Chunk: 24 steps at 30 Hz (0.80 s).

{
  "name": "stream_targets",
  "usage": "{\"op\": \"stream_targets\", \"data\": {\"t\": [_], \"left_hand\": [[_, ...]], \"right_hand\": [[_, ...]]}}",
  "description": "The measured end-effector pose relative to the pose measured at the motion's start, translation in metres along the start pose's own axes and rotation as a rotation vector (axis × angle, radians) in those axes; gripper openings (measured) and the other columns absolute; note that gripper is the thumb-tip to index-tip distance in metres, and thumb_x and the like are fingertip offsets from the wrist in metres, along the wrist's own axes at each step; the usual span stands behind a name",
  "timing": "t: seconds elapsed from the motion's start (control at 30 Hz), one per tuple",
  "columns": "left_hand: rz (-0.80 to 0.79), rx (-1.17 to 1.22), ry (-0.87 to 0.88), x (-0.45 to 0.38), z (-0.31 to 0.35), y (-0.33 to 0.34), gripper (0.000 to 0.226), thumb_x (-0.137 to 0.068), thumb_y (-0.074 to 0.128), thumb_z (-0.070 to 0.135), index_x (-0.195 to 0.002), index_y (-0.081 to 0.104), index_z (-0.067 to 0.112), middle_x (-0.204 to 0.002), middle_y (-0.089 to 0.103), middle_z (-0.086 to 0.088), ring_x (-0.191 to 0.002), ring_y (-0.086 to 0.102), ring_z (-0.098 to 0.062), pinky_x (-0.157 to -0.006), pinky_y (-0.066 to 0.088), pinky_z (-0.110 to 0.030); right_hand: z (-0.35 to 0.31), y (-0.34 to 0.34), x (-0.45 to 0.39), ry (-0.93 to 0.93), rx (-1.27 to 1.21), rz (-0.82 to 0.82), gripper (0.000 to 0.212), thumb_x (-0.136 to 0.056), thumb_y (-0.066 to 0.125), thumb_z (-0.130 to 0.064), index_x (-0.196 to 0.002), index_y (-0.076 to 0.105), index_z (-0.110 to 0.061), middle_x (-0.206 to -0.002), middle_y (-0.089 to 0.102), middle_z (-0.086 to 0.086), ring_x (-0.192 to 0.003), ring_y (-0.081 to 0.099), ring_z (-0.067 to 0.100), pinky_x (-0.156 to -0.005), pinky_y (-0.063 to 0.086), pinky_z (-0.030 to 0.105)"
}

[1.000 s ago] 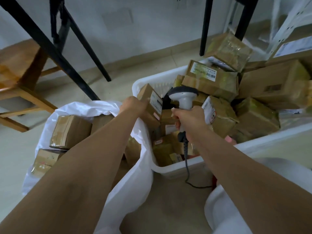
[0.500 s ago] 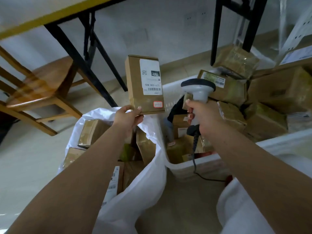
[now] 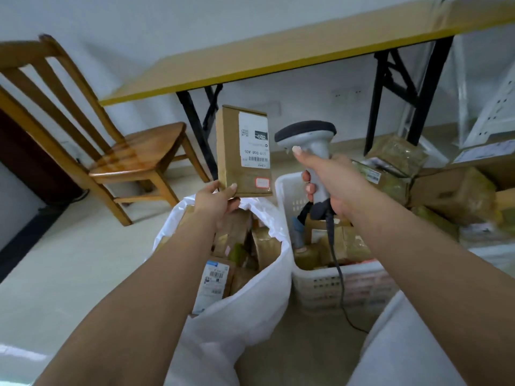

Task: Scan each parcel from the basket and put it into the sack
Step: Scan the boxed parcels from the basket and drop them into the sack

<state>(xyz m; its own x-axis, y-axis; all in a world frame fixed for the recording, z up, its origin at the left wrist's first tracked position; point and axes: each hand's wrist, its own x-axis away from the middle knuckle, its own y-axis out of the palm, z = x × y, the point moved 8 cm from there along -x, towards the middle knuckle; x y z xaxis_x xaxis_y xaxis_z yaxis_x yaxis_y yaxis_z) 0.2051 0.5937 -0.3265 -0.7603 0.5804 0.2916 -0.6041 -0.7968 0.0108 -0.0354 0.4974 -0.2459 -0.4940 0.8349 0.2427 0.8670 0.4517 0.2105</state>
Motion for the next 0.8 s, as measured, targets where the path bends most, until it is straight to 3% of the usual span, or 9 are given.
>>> {"op": "stream_targets", "data": {"t": [0.13, 0.23, 0.33, 0.8], "left_hand": [[0.049, 0.000, -0.004, 0.012, 0.009, -0.018, 0.061, -0.088, 0.073, 0.015, -0.143, 0.047, 0.015, -0.086, 0.072, -0.001, -0.078, 0.073, -0.019, -0.087, 0.058, -0.035], [0.069, 0.004, -0.009, 0.016, 0.012, -0.029, 0.059, -0.089, 0.072, 0.016, -0.143, 0.047, 0.018, -0.104, 0.072, -0.005, -0.076, 0.073, -0.017, -0.088, 0.058, -0.034], [0.081, 0.034, -0.007, 0.018, 0.013, -0.038, 0.058, -0.090, 0.070, 0.015, -0.143, 0.047, 0.017, -0.113, 0.070, -0.008, -0.076, 0.073, -0.016, -0.082, 0.059, -0.031], [0.135, 0.028, -0.026, 0.016, 0.010, -0.059, 0.051, -0.091, 0.069, 0.016, -0.138, 0.052, 0.022, -0.112, 0.069, -0.005, -0.086, 0.073, -0.017, -0.080, 0.060, -0.030]], "right_hand": [[-0.013, 0.014, 0.014, -0.037, 0.054, 0.008, 0.037, -0.089, 0.069, -0.038, -0.103, 0.058, -0.005, -0.061, 0.049, 0.003, -0.040, 0.039, 0.012, -0.041, 0.038, 0.020], [-0.017, 0.023, 0.021, -0.056, 0.080, 0.002, 0.029, -0.091, 0.068, -0.035, -0.089, 0.053, -0.009, -0.060, 0.046, 0.004, -0.039, 0.037, 0.012, -0.040, 0.036, 0.018], [-0.017, 0.029, 0.023, -0.054, 0.099, -0.009, 0.029, -0.091, 0.068, -0.034, -0.088, 0.052, -0.011, -0.060, 0.046, 0.003, -0.038, 0.037, 0.011, -0.040, 0.036, 0.019], [-0.013, 0.044, 0.023, -0.054, 0.172, -0.019, 0.030, -0.091, 0.068, -0.034, -0.091, 0.052, -0.010, -0.063, 0.046, 0.004, -0.042, 0.037, 0.011, -0.042, 0.039, 0.021]]}}
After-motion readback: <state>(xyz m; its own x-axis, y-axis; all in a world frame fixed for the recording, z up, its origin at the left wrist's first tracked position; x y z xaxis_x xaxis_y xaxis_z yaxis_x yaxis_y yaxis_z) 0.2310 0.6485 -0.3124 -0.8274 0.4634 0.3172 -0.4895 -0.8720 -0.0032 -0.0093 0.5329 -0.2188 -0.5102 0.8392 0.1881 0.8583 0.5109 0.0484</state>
